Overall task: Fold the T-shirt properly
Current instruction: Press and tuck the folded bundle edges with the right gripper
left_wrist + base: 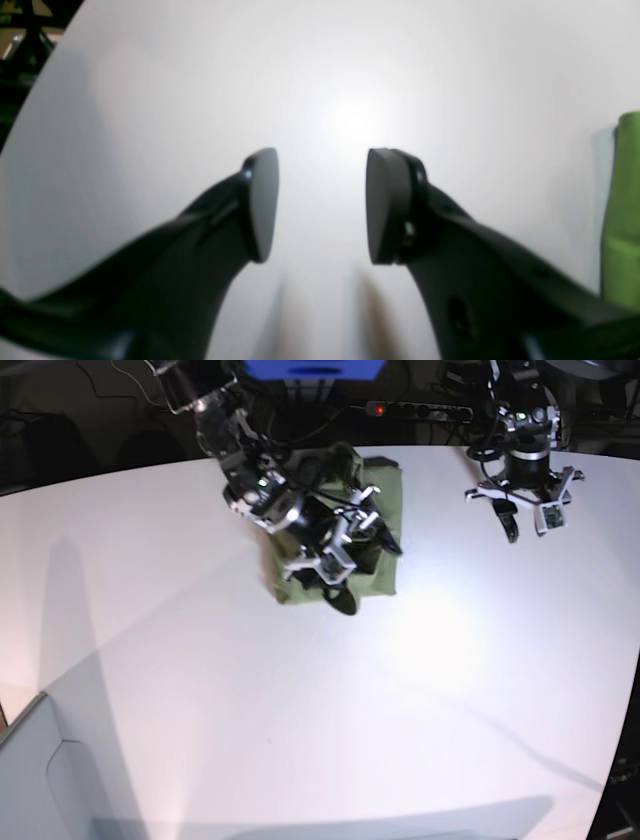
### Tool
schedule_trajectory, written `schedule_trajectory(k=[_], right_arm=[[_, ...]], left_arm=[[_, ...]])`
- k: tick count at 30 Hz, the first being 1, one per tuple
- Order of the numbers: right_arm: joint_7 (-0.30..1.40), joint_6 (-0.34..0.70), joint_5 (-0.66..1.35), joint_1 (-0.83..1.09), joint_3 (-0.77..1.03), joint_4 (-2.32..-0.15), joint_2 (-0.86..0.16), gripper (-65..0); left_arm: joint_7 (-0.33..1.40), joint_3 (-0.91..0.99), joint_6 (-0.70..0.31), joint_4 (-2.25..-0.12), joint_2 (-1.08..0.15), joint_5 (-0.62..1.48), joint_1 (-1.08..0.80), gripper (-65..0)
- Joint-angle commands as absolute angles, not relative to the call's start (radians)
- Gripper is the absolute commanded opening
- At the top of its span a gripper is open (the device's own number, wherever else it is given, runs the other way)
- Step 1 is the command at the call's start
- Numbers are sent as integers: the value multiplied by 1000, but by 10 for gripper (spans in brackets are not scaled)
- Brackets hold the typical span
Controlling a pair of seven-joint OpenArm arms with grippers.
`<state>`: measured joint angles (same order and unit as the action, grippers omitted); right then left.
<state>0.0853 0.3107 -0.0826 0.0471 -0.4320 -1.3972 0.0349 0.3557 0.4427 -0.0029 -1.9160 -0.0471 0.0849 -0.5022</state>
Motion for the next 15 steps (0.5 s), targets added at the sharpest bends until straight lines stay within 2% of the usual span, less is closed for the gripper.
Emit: schedule_trajectory(k=[1,10,15], right_arm=[[47,315,-68,19,-444,-1415,53,-161],[44,315,-68,-31,-460,-1414,96,-161],[42,311,-68,38,-432,-1498,44,-161]], left_arm=[[343,447,1,-1949,-53,84,-506,-374],[387,447,1,-1965,-53,84,-499,-374],[387,446,1,-1965,-53,90,-499,-374]])
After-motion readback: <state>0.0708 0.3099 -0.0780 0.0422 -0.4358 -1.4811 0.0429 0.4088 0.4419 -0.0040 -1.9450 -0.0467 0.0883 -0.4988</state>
